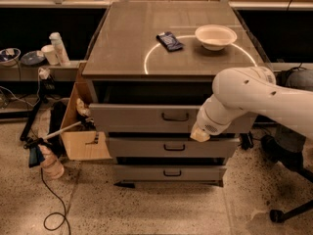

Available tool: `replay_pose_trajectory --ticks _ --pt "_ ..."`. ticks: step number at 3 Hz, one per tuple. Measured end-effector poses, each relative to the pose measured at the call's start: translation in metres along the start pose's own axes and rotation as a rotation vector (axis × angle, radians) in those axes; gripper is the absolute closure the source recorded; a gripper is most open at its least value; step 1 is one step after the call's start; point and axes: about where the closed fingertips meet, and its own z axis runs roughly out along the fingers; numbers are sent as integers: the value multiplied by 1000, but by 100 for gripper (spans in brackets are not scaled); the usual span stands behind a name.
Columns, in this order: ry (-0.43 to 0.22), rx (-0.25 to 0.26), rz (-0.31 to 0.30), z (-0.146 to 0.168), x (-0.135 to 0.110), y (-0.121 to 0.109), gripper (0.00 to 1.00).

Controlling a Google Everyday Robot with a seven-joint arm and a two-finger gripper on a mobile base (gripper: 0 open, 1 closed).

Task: Close top drawer

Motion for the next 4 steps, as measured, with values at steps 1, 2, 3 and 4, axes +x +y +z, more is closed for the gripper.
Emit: replay_pose_trajectory --ticks 1,2,3,4 --pt "-3 2 -4 8 2 3 100" --pt "-10 -7 -1 23 5 7 100" --pt "-17 26 -11 34 4 -1 100" --pt "-18 75 -26 45 -4 -28 100"
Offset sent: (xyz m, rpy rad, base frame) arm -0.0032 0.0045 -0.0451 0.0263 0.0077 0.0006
